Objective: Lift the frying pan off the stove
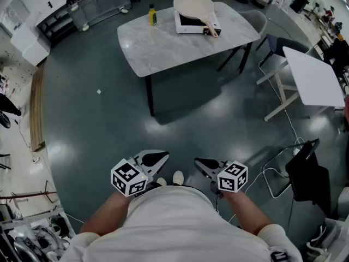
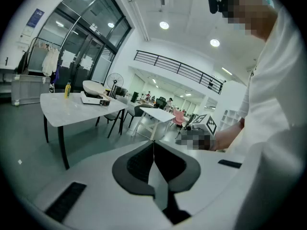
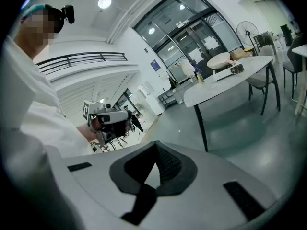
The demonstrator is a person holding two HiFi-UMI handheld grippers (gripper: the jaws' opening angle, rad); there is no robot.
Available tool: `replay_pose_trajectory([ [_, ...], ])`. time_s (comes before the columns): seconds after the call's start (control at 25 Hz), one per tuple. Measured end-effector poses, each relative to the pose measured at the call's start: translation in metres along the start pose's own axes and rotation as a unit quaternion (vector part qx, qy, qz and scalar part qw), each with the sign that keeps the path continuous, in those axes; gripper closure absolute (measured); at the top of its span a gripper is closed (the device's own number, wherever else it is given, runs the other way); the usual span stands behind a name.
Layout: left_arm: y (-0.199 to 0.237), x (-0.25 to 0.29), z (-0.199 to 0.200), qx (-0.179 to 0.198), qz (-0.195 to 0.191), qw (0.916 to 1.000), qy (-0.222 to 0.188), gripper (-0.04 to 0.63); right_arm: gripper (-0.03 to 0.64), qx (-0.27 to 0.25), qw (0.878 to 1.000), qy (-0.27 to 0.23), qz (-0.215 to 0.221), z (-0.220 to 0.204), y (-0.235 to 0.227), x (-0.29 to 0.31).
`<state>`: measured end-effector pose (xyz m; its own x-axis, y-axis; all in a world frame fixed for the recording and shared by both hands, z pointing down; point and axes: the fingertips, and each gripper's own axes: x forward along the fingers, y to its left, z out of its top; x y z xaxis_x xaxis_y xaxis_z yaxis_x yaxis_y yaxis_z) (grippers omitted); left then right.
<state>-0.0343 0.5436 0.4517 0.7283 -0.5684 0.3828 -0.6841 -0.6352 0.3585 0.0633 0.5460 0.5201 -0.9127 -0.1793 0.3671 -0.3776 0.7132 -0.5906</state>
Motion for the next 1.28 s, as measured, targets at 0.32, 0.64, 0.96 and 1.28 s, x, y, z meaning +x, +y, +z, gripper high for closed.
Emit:
replay_pose_trajectory([
  [0.32, 0.011, 0.06, 0.03, 0.016, -0.01, 0.9998, 0.001, 0.575, 0.612, -0.012, 0.999, -0.021, -0.022, 0.033, -0.066, -0.021],
  [0.64, 0.066, 0.12, 0.073, 0.029, -0.055, 0.9981, -0.003, 0.575, 0.611, 0.019, 0.997, -0.057, -0.05, 0.086, -0.133, -0.012],
  [0.96, 0.157, 0.192, 0.158, 0.041, -0.122, 0.9917, -0.004, 0.575, 0.557, 0.067, 0.991, -0.065, -0.099, 0.188, -0.214, 0.005],
  [1.28, 0.25, 0.213, 0.218, 0.056, -0.129, 0.9899, -0.015, 0.575, 0.532, 0.058, 0.988, -0.07, -0.121, 0.303, -0.296, 0.041],
])
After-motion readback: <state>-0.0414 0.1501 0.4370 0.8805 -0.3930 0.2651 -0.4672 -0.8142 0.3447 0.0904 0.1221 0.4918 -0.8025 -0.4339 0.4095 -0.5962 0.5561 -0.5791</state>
